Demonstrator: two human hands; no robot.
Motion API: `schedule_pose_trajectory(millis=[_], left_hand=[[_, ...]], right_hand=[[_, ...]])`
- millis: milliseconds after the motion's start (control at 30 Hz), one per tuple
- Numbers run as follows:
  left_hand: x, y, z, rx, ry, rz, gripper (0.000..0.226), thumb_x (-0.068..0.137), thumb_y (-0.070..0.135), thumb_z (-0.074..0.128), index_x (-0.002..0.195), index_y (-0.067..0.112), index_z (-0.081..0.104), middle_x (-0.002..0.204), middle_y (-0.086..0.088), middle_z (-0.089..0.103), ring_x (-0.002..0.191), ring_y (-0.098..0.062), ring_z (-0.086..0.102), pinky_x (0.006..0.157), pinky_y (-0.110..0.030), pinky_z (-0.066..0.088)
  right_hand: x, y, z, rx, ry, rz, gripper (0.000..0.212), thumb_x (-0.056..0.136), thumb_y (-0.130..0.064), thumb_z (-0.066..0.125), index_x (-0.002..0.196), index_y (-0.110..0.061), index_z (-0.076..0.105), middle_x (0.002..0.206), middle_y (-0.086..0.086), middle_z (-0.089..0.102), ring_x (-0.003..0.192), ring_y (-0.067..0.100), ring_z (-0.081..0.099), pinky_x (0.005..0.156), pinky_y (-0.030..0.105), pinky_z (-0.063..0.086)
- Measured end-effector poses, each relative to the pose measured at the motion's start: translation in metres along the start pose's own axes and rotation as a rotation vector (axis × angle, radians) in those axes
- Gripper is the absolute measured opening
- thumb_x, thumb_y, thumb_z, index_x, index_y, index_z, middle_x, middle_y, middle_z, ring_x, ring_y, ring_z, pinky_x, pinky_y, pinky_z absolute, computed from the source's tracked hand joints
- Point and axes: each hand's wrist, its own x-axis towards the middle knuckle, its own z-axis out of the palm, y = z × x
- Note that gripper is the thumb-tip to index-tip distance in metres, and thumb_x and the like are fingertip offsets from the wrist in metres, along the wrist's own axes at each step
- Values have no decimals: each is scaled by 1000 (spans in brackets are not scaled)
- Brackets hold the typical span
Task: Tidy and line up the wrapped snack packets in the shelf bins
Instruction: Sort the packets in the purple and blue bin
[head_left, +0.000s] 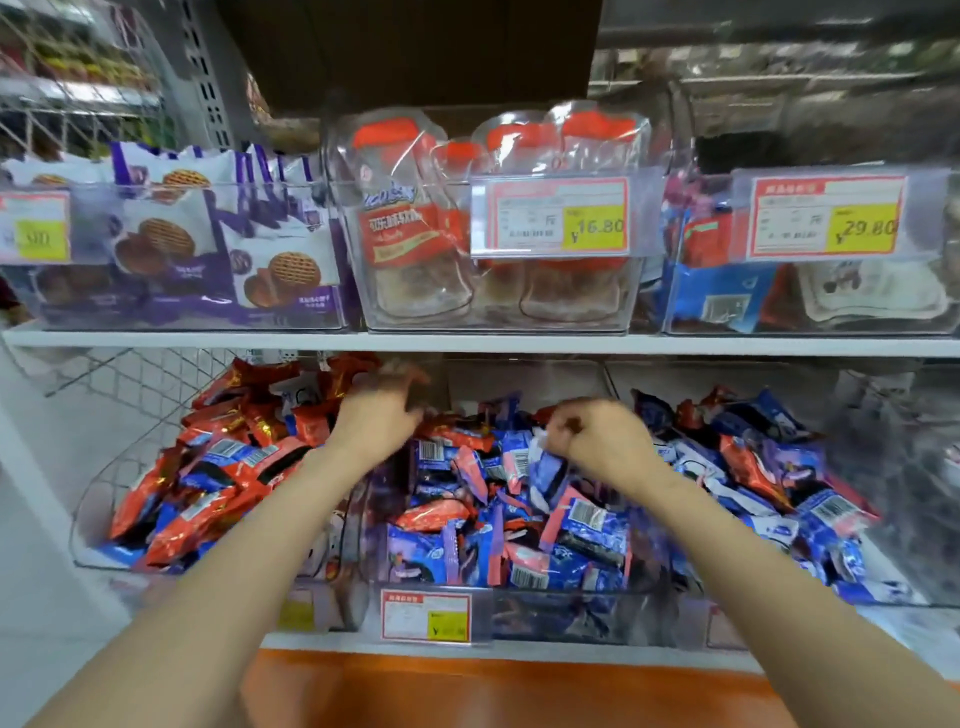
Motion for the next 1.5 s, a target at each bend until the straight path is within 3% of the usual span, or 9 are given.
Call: schedule_pose_trajectory(millis=[200, 367, 533, 867, 1000, 1100, 1233, 1367, 1500], left_hand=[[-3, -8, 4, 62, -120, 46, 34, 91, 25, 56, 123, 14, 54, 128, -8, 51, 115, -29, 51, 87, -33, 44], [-17, 6, 3, 26, -150, 146, 33, 89, 31, 60, 120, 20, 57, 122, -4, 59, 115, -24, 53, 89, -32, 45], [-30, 24, 5, -25, -160, 311, 29, 88, 28, 62, 116, 20, 57, 115, 0, 57, 112, -19, 49, 92, -31, 40], [-22, 26, 22, 165, -380, 241, 75, 79, 41, 69, 142, 26, 32, 143, -6, 35, 132, -25, 30, 105, -32, 27], [-19, 37, 15, 11, -349, 300, 56, 82, 33, 68, 133, 27, 45, 133, -2, 47, 125, -22, 42, 100, -31, 34], [-20, 37, -4, -362, -611, 266, 28, 79, 21, 74, 105, 24, 63, 104, 8, 61, 99, -7, 57, 84, -19, 44], [-36, 43, -8, -316, -931, 349, 40, 79, 22, 74, 116, 27, 59, 107, 23, 49, 102, -1, 48, 88, -16, 41], [-45, 46, 5, -322, -798, 345, 19, 76, 20, 77, 82, 26, 60, 89, 14, 57, 89, -10, 53, 81, -27, 43], [-37, 29, 1, -342, -474, 229, 25, 77, 25, 76, 65, 27, 54, 78, 0, 63, 80, -19, 58, 75, -34, 44]], right_hand=[[-6, 30, -31, 540, 243, 104, 15, 78, -9, 74, 71, -16, 63, 62, -15, 62, 63, 0, 55, 58, 6, 38], [-22, 50, -45, 779, 330, 231, 22, 78, -4, 72, 67, -21, 65, 53, -18, 62, 52, -4, 52, 65, 22, 45], [-35, 54, -52, 830, 354, 291, 15, 80, -8, 71, 69, -17, 65, 55, -11, 66, 49, -2, 56, 52, 11, 48], [-45, 37, -40, 680, 264, 195, 20, 81, -7, 70, 66, -17, 64, 63, -2, 61, 52, 1, 52, 61, 21, 44], [-42, 28, -29, 544, 236, 89, 21, 80, -11, 73, 65, -21, 61, 66, -5, 61, 60, 10, 51, 60, 12, 40], [-40, 20, -20, 343, 192, -61, 15, 80, -13, 73, 73, -21, 62, 74, -3, 61, 65, 11, 54, 62, 13, 40], [-38, 16, -8, 126, -1, -175, 16, 84, -28, 69, 98, -22, 70, 91, -4, 58, 85, 14, 56, 76, 29, 45], [-38, 12, -5, -145, -318, -237, 56, 79, -55, 64, 131, -37, 51, 126, -4, 53, 118, 18, 47, 97, 32, 36], [-38, 11, -6, -270, -332, -247, 62, 82, -47, 65, 137, -36, 39, 140, -6, 45, 127, 18, 42, 99, 33, 29]])
